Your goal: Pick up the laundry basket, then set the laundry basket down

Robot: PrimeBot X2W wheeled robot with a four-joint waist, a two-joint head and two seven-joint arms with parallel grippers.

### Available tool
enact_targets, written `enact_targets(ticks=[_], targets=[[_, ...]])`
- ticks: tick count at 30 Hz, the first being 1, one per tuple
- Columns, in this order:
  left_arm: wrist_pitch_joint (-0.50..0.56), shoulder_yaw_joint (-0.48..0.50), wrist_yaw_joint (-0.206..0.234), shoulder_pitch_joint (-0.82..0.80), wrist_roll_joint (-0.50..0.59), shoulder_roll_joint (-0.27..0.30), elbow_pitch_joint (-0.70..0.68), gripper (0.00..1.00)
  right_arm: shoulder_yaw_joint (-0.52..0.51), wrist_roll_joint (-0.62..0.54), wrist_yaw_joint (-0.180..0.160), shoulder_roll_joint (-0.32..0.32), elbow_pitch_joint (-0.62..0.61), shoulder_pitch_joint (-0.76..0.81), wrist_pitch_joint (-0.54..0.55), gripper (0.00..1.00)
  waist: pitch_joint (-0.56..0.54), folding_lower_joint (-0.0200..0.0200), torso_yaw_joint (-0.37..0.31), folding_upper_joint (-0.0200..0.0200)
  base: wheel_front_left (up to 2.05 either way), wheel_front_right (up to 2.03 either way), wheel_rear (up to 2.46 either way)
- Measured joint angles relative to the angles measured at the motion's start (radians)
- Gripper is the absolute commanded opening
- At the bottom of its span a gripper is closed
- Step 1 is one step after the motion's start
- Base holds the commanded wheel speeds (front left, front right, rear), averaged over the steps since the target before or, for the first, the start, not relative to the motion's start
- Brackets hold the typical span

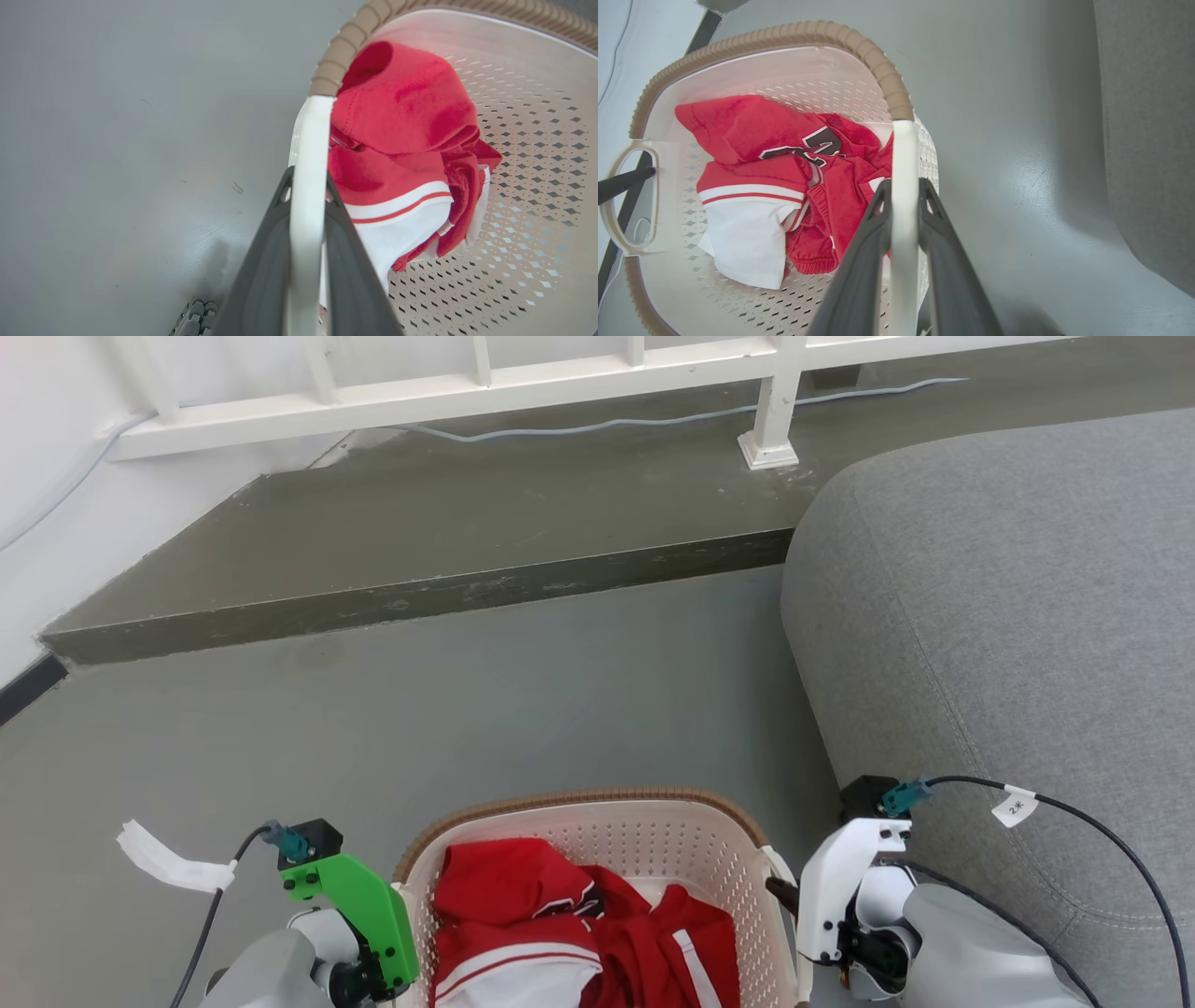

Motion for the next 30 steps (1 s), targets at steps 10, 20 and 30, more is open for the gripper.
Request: enact_targets(ticks=[10,20,30], targets=[[-0.001,0.000,0.000,0.000,0.000,0.000,0.007,0.00,0.012,0.015,0.000,0.000,0.000,-0.001,0.000,0.00,-0.001,0.0000,-0.001,0.0000,0.00,0.00,0.00],[-0.009,-0.001,0.000,0.000,0.000,0.000,0.011,0.00,0.019,0.025,0.000,0.000,0.000,-0.002,0.000,0.00,0.001,0.0000,0.001,0.0000,0.00,0.00,0.00],[-0.024,0.000,0.000,-0.002,-0.003,0.000,0.012,0.00,0.024,0.032,0.000,0.000,0.003,-0.014,-0.011,0.00,0.012,0.0000,0.003,0.0000,0.00,0.00,0.00]])
